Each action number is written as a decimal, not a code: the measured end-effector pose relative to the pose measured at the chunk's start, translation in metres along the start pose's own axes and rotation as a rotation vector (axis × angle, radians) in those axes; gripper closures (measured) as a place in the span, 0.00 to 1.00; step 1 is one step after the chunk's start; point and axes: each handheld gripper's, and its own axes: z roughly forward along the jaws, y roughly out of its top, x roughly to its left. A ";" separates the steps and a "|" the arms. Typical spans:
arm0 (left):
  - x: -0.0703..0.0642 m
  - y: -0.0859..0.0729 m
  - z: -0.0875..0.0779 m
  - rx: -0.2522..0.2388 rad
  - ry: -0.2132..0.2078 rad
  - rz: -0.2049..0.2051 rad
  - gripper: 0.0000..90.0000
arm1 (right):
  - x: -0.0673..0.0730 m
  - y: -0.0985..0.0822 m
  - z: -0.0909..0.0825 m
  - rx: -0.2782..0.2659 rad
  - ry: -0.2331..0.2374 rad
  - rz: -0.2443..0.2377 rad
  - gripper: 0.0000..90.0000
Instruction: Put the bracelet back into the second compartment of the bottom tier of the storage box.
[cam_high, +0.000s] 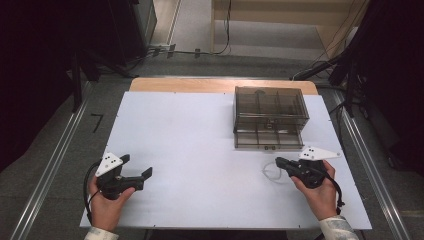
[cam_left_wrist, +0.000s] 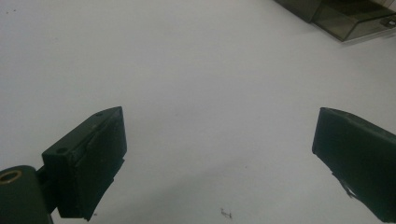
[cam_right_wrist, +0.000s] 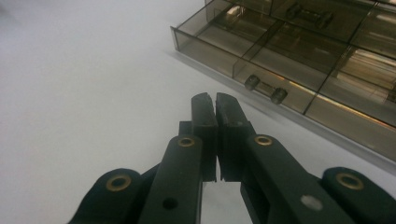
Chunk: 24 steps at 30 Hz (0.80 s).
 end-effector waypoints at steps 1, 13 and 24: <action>0.000 0.000 0.000 0.000 -0.001 0.000 0.04 | 0.000 0.001 0.000 -0.005 0.000 0.001 0.94; 0.000 0.000 0.000 0.001 -0.001 0.000 0.04 | -0.005 0.011 -0.003 -0.053 -0.016 0.009 0.95; 0.000 0.000 -0.001 0.000 0.000 -0.001 0.04 | -0.008 0.018 0.001 -0.075 -0.028 0.016 0.94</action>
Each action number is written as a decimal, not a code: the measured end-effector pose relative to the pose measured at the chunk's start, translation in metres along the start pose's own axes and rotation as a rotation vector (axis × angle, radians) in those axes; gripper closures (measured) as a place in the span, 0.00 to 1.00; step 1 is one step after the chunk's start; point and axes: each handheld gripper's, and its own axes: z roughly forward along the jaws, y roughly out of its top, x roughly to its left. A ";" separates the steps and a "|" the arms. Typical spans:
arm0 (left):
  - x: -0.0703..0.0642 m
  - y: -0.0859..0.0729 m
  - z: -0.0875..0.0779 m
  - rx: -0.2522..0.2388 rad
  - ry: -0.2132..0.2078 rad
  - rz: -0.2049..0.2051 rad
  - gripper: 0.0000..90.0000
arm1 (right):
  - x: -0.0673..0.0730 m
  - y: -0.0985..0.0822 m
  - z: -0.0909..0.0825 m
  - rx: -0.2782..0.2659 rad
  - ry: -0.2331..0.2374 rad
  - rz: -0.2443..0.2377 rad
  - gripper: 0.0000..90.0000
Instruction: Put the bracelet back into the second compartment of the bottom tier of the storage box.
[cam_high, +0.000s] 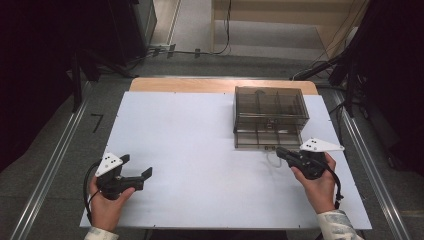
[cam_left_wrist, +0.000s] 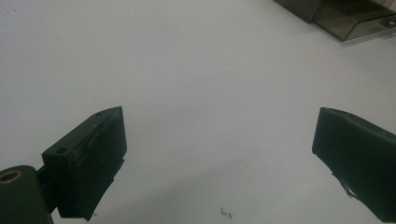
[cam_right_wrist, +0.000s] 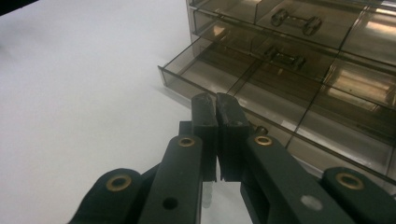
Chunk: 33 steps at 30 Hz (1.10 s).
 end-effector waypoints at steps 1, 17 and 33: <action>0.000 0.000 0.000 -0.001 0.000 0.000 0.04 | -0.001 0.001 0.001 -0.001 -0.001 0.000 0.95; 0.000 0.000 0.001 0.002 0.000 0.001 0.04 | -0.011 0.013 0.012 -0.031 -0.019 0.026 0.95; 0.001 0.000 0.001 0.003 -0.001 0.001 0.04 | -0.020 0.025 0.021 -0.065 -0.040 0.043 0.95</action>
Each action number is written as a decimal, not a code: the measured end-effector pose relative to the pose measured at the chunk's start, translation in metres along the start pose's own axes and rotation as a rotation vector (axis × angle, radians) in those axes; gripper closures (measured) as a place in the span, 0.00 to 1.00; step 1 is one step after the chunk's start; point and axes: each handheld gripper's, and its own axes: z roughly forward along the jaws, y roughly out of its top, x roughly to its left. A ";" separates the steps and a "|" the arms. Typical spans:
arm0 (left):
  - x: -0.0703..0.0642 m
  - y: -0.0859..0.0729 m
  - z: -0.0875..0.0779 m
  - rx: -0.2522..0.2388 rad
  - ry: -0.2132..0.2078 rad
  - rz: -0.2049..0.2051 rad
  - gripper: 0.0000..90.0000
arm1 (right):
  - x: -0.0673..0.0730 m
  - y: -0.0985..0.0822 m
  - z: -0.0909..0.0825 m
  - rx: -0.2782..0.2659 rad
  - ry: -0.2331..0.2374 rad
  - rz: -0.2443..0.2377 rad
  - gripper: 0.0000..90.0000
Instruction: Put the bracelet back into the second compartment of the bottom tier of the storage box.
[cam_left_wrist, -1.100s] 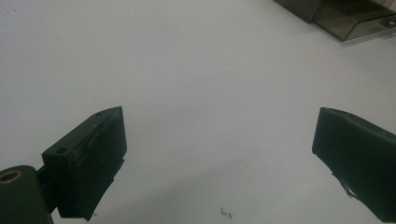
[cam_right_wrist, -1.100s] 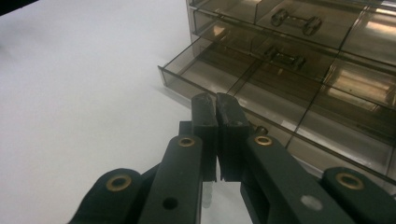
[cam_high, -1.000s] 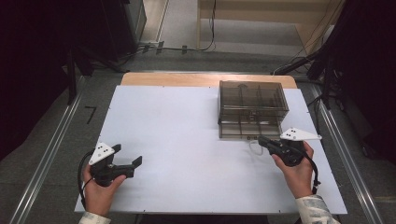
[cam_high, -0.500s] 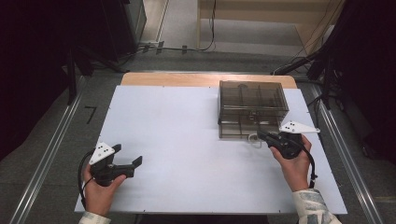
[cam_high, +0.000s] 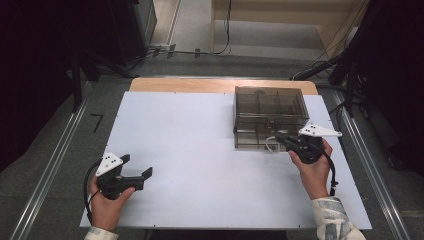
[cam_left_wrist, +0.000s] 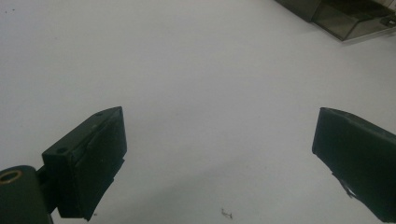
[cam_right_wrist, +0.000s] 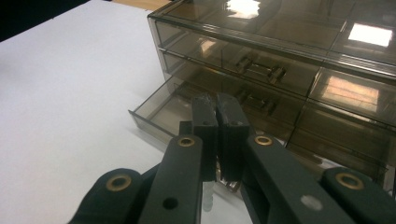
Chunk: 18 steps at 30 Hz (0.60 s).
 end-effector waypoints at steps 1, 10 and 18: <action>0.000 0.000 0.000 0.000 -0.002 -0.001 0.04 | 0.000 0.000 0.000 0.000 0.000 0.000 0.95; 0.000 0.000 0.000 0.001 -0.002 -0.001 0.04 | -0.006 0.005 0.003 -0.017 -0.015 0.018 0.95; 0.000 0.000 0.000 0.001 -0.002 -0.001 0.04 | -0.009 0.010 0.008 -0.042 -0.020 0.023 0.95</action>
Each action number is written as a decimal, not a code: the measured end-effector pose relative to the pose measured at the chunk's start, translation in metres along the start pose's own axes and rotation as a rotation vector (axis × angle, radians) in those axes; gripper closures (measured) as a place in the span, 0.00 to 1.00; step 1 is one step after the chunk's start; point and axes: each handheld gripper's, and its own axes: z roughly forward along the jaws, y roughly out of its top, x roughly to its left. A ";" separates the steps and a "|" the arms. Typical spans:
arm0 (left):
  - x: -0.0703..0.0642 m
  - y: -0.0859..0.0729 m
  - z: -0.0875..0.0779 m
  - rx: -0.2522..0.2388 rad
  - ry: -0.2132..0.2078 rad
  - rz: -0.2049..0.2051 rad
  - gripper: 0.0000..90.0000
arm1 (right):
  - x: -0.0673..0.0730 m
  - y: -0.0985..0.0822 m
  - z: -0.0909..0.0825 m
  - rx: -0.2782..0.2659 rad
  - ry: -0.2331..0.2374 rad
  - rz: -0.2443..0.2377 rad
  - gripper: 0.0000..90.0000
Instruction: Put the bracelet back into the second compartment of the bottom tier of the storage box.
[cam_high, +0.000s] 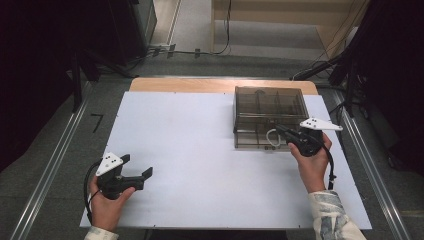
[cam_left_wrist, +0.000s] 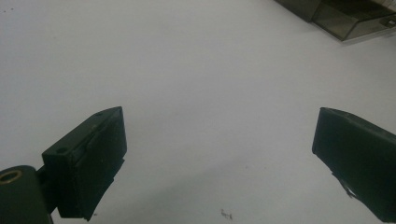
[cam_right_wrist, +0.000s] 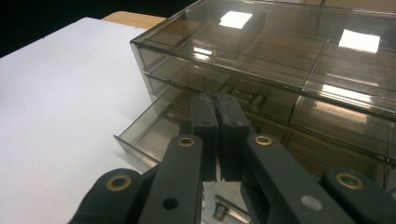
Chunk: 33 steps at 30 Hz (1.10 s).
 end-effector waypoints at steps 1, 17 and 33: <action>0.000 0.000 0.000 0.001 0.000 0.000 0.04 | 0.000 0.000 0.000 0.000 0.000 0.000 0.95; 0.000 0.000 0.001 0.002 -0.003 -0.006 0.04 | -0.001 -0.003 0.029 0.032 0.011 0.003 0.95; 0.001 -0.001 -0.001 0.001 -0.005 -0.003 0.04 | -0.009 -0.017 0.045 0.153 -0.074 -0.006 0.94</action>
